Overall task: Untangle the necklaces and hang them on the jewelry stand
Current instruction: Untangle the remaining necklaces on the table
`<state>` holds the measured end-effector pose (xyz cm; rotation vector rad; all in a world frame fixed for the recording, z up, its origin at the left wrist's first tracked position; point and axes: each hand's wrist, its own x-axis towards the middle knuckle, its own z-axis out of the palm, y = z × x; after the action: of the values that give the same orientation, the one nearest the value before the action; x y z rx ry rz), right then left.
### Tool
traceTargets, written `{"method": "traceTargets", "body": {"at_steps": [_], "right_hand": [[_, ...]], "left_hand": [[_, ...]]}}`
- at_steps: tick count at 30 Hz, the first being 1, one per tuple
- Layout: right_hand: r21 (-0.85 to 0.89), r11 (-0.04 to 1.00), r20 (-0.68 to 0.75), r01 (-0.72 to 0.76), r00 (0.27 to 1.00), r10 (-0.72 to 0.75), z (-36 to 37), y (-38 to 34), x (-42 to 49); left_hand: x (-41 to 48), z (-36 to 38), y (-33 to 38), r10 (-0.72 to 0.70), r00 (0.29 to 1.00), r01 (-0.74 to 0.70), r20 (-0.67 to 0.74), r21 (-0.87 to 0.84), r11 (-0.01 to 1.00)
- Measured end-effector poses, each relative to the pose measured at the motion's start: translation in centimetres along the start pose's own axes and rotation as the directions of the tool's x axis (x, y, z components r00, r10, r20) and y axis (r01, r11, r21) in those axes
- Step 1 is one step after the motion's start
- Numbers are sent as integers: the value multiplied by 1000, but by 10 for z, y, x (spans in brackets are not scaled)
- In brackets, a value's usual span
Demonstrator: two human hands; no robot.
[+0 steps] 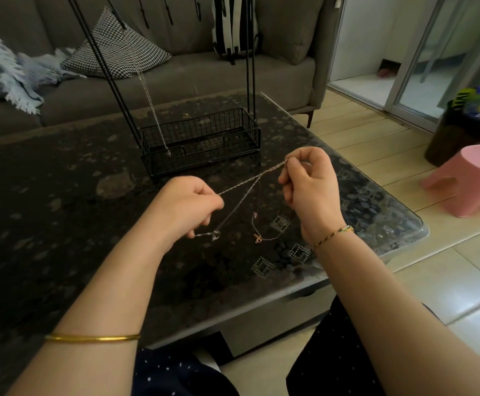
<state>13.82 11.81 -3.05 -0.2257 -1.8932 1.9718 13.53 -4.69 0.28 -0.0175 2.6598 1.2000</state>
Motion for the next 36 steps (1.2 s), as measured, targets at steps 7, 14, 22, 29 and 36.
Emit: {"method": "traceTargets", "body": {"at_steps": [7,14,22,29,36], "right_hand": [[-26,1000,-23,-8,1000,7,0,2,0],[-8,1000,4,-5,1000,5,4,3,-2],[67,997,60,29,998,-33,11,2,-4],[139,990,85,-26,996,14,15,0,-3],[182,982,163,-49,986,19,17,-1,-1]], "left_hand": [[2,2,3,-97,990,96,101,18,995],[1,5,4,-124,989,123,80,10,992],[5,13,4,-177,965,169,192,62,984],[7,17,-4,-46,917,32,396,42,999],[6,21,-4,12,885,-7,465,-11,1000]]}}
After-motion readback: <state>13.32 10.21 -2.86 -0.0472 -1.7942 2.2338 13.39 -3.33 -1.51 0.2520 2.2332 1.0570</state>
